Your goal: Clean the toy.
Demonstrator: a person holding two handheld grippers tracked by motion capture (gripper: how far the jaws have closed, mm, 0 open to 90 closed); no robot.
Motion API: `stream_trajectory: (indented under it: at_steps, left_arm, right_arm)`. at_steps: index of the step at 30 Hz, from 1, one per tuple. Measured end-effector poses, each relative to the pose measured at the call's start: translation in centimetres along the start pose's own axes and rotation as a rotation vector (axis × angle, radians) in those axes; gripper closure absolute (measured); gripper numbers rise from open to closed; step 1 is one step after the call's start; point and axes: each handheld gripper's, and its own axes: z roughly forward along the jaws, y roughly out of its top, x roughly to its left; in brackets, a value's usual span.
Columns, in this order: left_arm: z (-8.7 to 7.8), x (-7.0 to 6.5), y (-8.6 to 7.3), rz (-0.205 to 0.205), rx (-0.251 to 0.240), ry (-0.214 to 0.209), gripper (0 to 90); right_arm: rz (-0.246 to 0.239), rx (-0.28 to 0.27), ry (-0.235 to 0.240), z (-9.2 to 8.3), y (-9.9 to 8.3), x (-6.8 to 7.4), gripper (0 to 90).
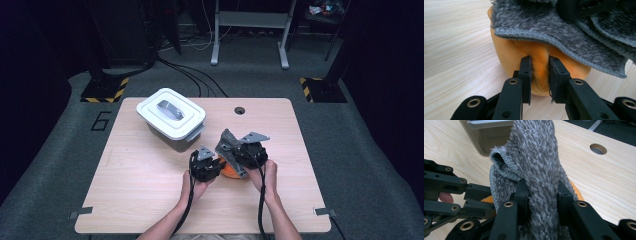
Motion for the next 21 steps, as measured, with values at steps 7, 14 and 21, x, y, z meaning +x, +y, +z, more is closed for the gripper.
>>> stream_trajectory:
  at_steps: [7,14,21]
  left_arm:
    - [0.1,0.0,0.1,-0.014,0.003,-0.002,74.2]
    - [0.1,0.0,0.0,-0.011,0.002,-0.002,74.2]
    - [0.1,0.0,0.0,-0.004,0.002,0.0,74.2]
  right_arm:
    - [0.007,-0.005,-0.007,-0.3,-0.2,-0.1,68.8]
    - [0.019,-0.005,-0.025,-1.1,-1.2,-1.2,68.7]
    - [0.07,0.007,-0.05,-1.9,-2.9,-2.9,68.6]
